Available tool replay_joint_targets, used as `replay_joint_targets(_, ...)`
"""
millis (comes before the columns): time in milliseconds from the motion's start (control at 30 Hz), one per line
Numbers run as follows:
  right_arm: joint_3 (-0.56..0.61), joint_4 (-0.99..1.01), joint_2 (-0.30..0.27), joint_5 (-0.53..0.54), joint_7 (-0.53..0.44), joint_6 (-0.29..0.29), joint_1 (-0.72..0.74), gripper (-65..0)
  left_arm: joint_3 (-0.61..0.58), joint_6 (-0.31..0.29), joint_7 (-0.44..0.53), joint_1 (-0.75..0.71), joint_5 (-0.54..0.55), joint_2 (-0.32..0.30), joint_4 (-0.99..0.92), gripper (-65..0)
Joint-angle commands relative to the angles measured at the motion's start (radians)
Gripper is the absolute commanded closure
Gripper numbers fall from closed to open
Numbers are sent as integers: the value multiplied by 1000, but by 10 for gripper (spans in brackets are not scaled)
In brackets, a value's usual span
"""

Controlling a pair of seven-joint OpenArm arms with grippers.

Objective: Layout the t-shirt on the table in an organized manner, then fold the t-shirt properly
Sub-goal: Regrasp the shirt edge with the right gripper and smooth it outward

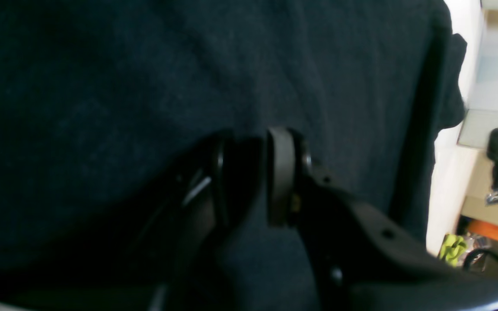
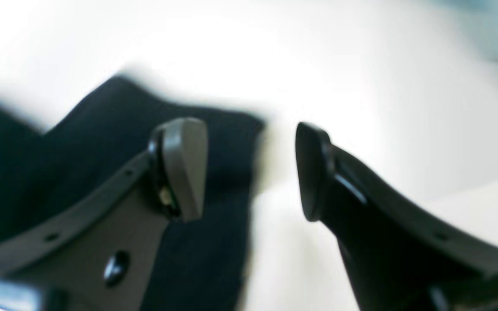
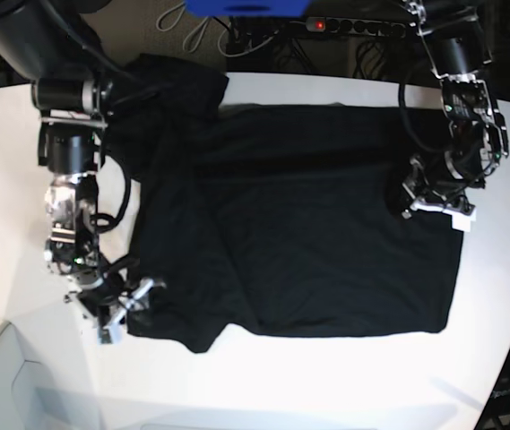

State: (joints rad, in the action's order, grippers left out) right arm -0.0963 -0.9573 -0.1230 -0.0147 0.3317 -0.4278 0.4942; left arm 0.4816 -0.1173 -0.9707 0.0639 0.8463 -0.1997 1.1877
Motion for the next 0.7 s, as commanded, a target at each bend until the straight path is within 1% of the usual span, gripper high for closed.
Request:
replay_joint_targets(0, -3, -65, 3, 14, -1, -26, 10, -331, -1, 21, -23, -2, -46, -16, 2, -140)
replay_joint_targets(33, -3, -110, 18, 14, 47, -42, -15, -331, -1, 21, -23, -2, -46, -16, 2, -140)
replay_joint_targets(67, -1, -144, 27, 14, 89, -44, -33, -331, -1, 21, -23, -2, -46, -17, 2, -140)
replay_joint_targets(167, -1, -173, 33, 14, 163, -44, -55, -331, -1, 21, -23, -2, -46, -17, 2, -140)
replay_joint_targets(233, -1, -148, 33, 14, 180, -44, -56, -331, -1, 21, -23, -2, -46, -17, 2, -140)
replay_joint_targets(367, 39, -13, 29, 14, 178, -44, -16, -331, -1, 21, -23, -2, -46, -17, 2, -140)
replay_joint_targets(400, 48, 30, 18, 14, 177, -44, -2, -331, -1, 21, -23, -2, -46, -17, 2, -140)
replay_joint_targets(433, 60, 70, 12, 14, 174, -44, 10, -331, -1, 21, -23, -2, -46, -17, 2, -140)
replay_joint_targets(500, 86, 153, 12, 14, 136, -44, 47, -331, -1, 21, -23, -2, -46, -17, 2, -140)
replay_joint_targets(600, 103, 315, 7, 14, 34, -39, 105, -331, -1, 21, -23, -2, -46, -17, 2, -140)
replay_joint_targets(667, 102, 429, -10, 14, -35, -39, 146, -332, -1, 21, -23, -3, -46, -19, 2, -140)
